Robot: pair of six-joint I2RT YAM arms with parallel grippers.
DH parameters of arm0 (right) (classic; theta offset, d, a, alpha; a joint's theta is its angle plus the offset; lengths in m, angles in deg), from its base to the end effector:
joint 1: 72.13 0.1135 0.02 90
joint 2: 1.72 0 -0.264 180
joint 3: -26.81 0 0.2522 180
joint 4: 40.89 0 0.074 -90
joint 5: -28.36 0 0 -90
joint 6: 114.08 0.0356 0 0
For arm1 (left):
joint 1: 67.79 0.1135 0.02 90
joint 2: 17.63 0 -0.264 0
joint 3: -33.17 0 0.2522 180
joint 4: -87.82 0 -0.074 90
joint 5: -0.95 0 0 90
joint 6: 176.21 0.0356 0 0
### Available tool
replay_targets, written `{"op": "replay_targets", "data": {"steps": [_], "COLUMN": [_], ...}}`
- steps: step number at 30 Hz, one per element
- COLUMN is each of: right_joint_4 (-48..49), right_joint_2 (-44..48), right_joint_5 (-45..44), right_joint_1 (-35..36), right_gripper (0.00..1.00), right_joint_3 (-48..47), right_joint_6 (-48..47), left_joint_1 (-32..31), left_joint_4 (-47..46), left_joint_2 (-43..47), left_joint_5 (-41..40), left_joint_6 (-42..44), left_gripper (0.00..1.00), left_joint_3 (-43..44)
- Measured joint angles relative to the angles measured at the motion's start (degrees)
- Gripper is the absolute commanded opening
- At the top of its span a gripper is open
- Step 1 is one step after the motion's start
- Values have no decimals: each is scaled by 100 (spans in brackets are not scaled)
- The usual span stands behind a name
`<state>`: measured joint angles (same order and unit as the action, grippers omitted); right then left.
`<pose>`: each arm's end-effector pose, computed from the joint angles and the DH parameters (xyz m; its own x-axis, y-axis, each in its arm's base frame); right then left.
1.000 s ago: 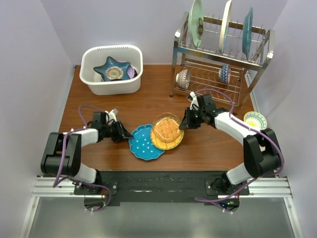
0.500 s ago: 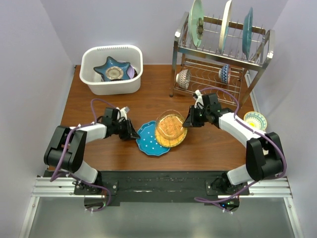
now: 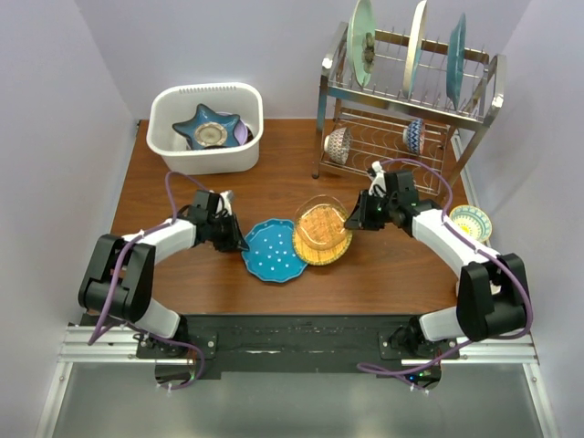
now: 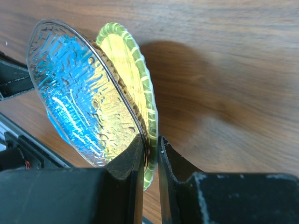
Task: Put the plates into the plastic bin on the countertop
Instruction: Place the plate at the center of the board.
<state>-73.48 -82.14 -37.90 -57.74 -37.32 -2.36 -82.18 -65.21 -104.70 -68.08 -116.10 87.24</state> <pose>0.2756 0.0855 0.2228 -0.8570 0.1299 -0.4987 -0.1795 0.8319 0.5251 0.2600 -0.0799 0.1470 -0.9292 -0.2420 -0.2795 -0.0663 0.8528 -0.5180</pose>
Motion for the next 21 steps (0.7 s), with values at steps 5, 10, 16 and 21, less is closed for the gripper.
{"op": "replay_targets", "data": {"steps": [5, 10, 16, 21], "right_joint_4": [42, 136, 518, 734], "right_joint_2": [4, -66, -339, -625], "right_joint_5": [2, 7, 149, 179], "right_joint_1": [-129, -210, -256, -271], "right_gripper": [7, 7, 6, 8], "right_joint_3": [114, 323, 577, 658], "right_joint_6": [-24, -37, 7, 13], "left_joint_1": [46, 369, 815, 964], "left_joint_4": [229, 466, 776, 918], "left_joint_2": [0, 4, 46, 63], "left_joint_5": [-136, -186, -238, -260], "left_joint_6": [120, 328, 616, 782], "left_gripper": [0, 0, 0, 0], "left_joint_3": [109, 197, 273, 297]}}
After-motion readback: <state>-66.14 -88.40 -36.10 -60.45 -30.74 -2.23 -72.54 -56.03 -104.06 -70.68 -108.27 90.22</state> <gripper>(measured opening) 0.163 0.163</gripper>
